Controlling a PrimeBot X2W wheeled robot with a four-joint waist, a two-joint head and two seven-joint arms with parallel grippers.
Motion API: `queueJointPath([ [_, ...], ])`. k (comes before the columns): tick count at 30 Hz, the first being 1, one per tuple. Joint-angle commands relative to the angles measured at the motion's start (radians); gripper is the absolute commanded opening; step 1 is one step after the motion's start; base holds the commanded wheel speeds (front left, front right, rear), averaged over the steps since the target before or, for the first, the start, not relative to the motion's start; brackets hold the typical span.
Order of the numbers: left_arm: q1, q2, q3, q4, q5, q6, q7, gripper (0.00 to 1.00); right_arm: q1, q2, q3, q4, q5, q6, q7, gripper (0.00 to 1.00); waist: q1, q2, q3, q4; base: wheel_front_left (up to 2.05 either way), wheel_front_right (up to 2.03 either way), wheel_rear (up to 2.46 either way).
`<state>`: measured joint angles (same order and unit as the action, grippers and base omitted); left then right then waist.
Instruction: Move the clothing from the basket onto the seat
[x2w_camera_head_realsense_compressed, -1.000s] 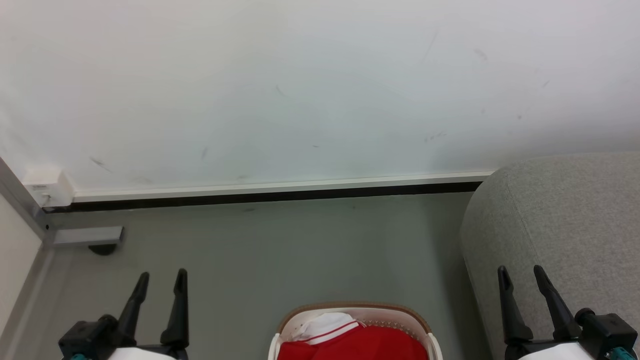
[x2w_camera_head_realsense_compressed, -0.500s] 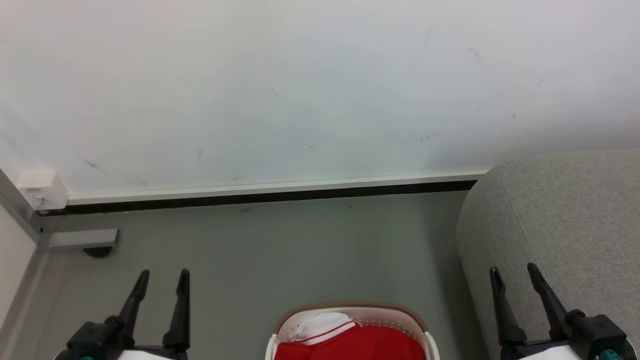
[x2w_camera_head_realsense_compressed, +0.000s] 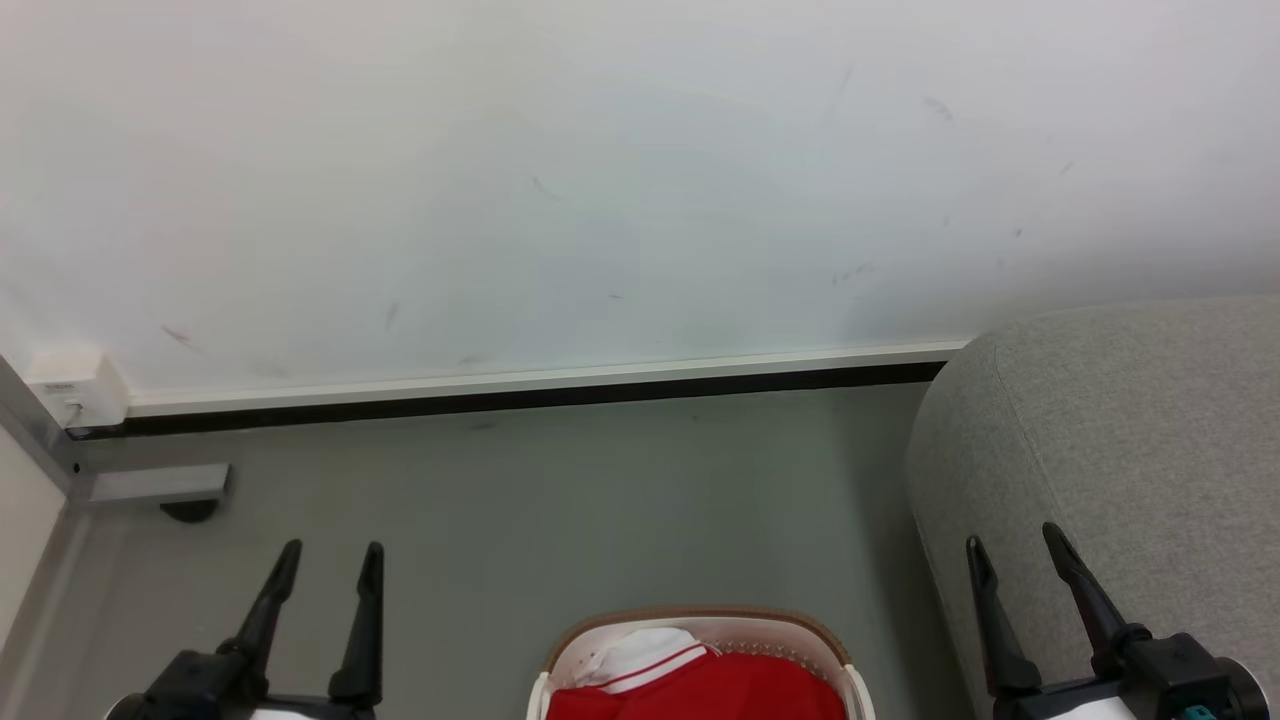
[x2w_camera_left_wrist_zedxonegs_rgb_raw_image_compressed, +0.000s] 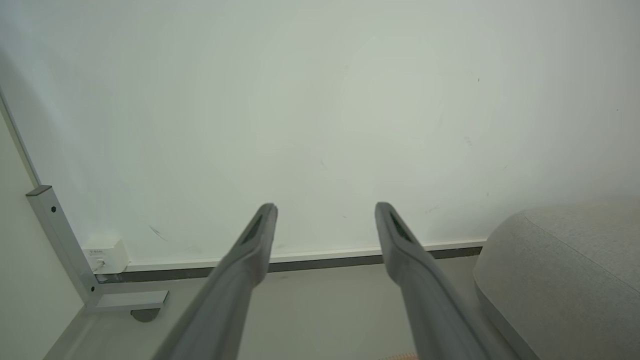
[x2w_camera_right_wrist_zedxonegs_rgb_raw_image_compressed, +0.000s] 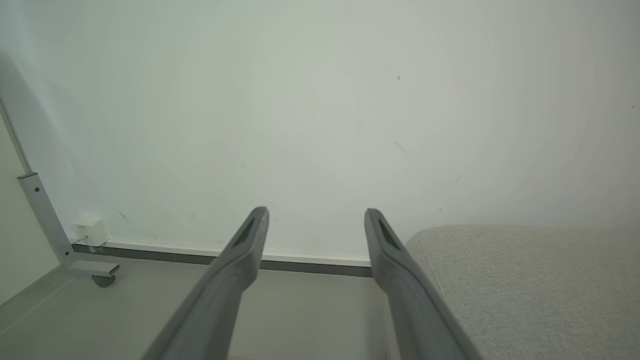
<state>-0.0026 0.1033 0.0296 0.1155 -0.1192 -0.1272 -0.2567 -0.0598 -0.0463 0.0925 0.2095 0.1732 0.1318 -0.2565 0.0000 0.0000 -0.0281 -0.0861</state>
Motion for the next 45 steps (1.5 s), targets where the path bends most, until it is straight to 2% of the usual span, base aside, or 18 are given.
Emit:
queueJointPath([
  [1,0.005,0.0,0.005,0.001,0.025,-0.002,-0.006,1.0,0.002,-0.007,0.002,-0.004,-0.019,-0.002,-0.007,1.0,0.0,0.0,-0.001,0.0,0.0,0.0,0.0],
  [29,-0.006,-0.005,-0.012,0.011,-0.021,-0.002,-0.008,1.0,-0.007,-0.007,0.008,0.008,-0.011,-0.002,-0.01,1.0,0.0,0.0,0.004,-0.013,0.0,0.0,0.0],
  [36,-0.037,0.004,-0.074,0.013,-0.051,-0.002,-0.008,1.0,-0.013,-0.006,-0.005,0.005,-0.006,-0.002,-0.01,1.0,0.0,0.0,0.026,-0.051,0.0,0.0,0.0],
  [45,-0.079,0.029,-0.129,0.087,-0.06,-0.003,-0.008,1.0,-0.023,-0.006,-0.009,-0.017,0.038,-0.002,-0.009,1.0,0.0,0.0,0.066,-0.137,0.0,0.0,0.0],
])
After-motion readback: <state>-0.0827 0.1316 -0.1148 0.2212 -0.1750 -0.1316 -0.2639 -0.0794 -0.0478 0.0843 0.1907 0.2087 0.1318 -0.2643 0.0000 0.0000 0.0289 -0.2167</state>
